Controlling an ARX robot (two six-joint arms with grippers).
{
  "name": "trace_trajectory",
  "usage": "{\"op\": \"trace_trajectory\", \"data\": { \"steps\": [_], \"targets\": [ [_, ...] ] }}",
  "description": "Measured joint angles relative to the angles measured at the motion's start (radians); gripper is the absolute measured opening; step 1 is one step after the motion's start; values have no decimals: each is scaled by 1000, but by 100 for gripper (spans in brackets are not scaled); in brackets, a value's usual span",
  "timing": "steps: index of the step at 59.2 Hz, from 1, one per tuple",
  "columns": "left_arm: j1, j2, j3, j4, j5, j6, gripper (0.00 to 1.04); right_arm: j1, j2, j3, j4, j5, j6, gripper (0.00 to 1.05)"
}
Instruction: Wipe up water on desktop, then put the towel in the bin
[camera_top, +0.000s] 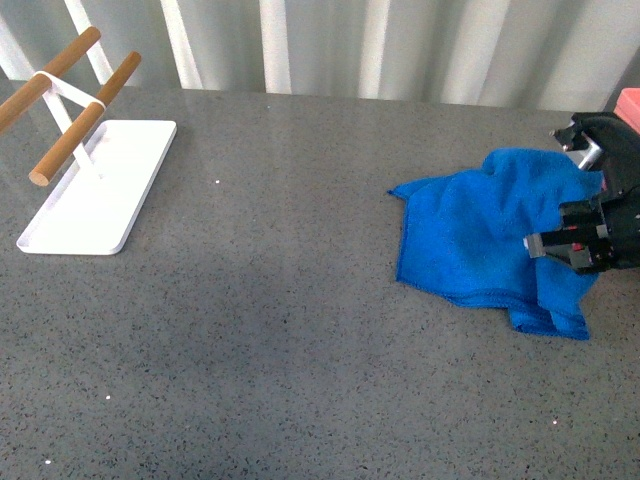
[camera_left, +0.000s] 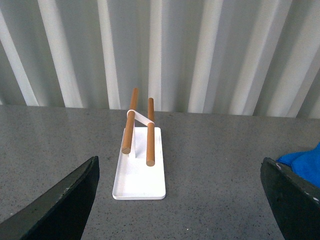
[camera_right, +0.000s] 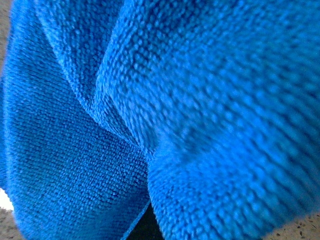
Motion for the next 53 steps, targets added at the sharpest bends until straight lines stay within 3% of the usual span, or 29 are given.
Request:
{"op": "trace_trajectory", "data": {
  "steps": [19, 31, 53],
  "targets": [
    [0, 0, 0, 0, 0, 0, 98, -28, 47, 14, 33, 7, -19, 3],
    [0, 0, 0, 0, 0, 0, 98, -35, 80, 72, 29, 89, -85, 3],
    [0, 0, 0, 0, 0, 0, 98, 78, 280, 463, -121, 159, -164, 3]
  ]
}}
